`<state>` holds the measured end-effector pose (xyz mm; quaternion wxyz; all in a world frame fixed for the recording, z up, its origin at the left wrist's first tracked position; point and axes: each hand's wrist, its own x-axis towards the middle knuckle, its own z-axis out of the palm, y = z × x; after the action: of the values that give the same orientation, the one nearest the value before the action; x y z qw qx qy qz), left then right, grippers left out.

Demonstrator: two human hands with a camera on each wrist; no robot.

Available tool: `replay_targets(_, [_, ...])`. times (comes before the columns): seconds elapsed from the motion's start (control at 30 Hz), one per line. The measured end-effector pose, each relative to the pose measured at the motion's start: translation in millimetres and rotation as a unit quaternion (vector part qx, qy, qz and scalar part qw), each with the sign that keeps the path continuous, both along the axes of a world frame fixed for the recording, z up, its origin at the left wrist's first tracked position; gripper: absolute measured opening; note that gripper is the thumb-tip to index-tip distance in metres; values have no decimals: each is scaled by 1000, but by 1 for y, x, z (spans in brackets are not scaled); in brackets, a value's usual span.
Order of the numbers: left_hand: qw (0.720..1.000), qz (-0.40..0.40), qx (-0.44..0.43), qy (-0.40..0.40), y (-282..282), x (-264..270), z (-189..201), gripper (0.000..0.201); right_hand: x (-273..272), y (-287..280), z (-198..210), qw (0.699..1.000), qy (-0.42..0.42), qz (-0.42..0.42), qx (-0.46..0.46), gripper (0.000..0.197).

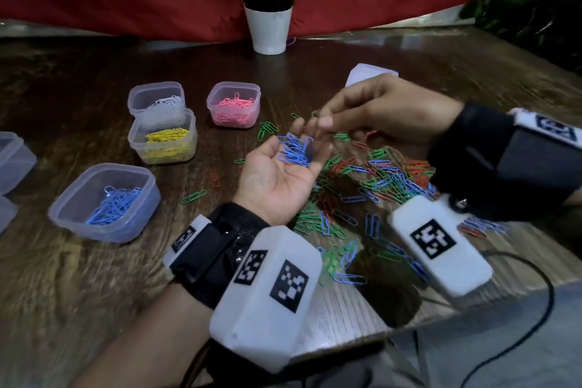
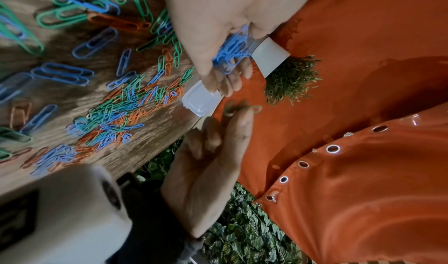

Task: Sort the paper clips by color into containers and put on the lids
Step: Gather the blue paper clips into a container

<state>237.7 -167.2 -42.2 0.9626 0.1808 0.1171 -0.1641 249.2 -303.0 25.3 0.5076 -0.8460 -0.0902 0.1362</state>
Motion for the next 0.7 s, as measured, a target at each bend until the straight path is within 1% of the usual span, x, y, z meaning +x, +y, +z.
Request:
replay_targets(0.07, [999, 5, -37, 13, 2, 2, -3, 42, 1, -21, -4, 1000, 15, -19, -19, 15])
replay_targets(0.1, [998, 12, -49, 24, 3, 3, -6, 41, 0, -31, -7, 998, 16, -25, -53, 14])
replay_targets(0.13, [998, 14, -50, 33, 4, 4, -8, 38, -2, -41, -11, 993, 6, -26, -119, 13])
replay_targets(0.17, [999, 5, -36, 35, 5, 5, -11, 35, -3, -51, -16, 976, -22, -28, -214, 7])
replay_targets(0.2, [999, -11, -12, 30, 6, 5, -12, 31, -4, -61, -21, 944, -70, -32, -321, 8])
replay_targets(0.23, [999, -27, 14, 19, 6, 5, -13, 28, -5, -69, -25, 894, -130, -41, -427, 17])
replay_targets(0.27, [998, -41, 39, 6, 6, 3, -12, 28, -9, -75, -27, 851, -183, -57, -489, 23])
replay_targets(0.3, [997, -53, 62, -6, 5, 3, -12, 31, -13, -77, -27, 833, -222, -72, -501, 22])
replay_targets(0.33, [994, -64, 82, -13, 5, 3, -12, 35, -16, -79, -27, 838, -240, -73, -484, 19])
replay_targets(0.37, [993, -74, 95, -16, 4, 2, -12, 39, -20, -80, -27, 857, -230, -54, -457, 15])
replay_targets(0.4, [991, -82, 101, -17, 3, 2, -12, 40, -25, -78, -30, 882, -198, -20, -428, 13])
replay_targets(0.43, [991, -90, 99, -16, 3, 2, -13, 41, -31, -75, -34, 900, -154, 24, -408, 16])
replay_targets(0.47, [990, -98, 97, -15, 3, 2, -13, 41, -37, -69, -38, 908, -125, 74, -392, 23])
replay_targets(0.5, [989, -105, 99, -15, 3, 1, -13, 39, -41, -61, -41, 907, -120, 125, -385, 30])
replay_targets(0.53, [988, -112, 106, -18, 4, 0, -13, 37, -43, -54, -44, 895, -138, 176, -385, 36])
replay_targets(0.6, [986, -124, 114, -20, 5, -1, -10, 28, -40, -43, -49, 853, -188, 246, -419, 45])
replay_targets(0.63, [986, -127, 109, -18, 5, -2, -9, 22, -37, -40, -49, 832, -207, 260, -444, 46])
replay_targets(0.67, [987, -128, 98, -14, 6, -3, -8, 17, -34, -38, -49, 819, -221, 264, -459, 44])
replay_targets(0.7, [988, -126, 85, -6, 6, -3, -8, 14, -32, -37, -48, 813, -228, 264, -465, 40])
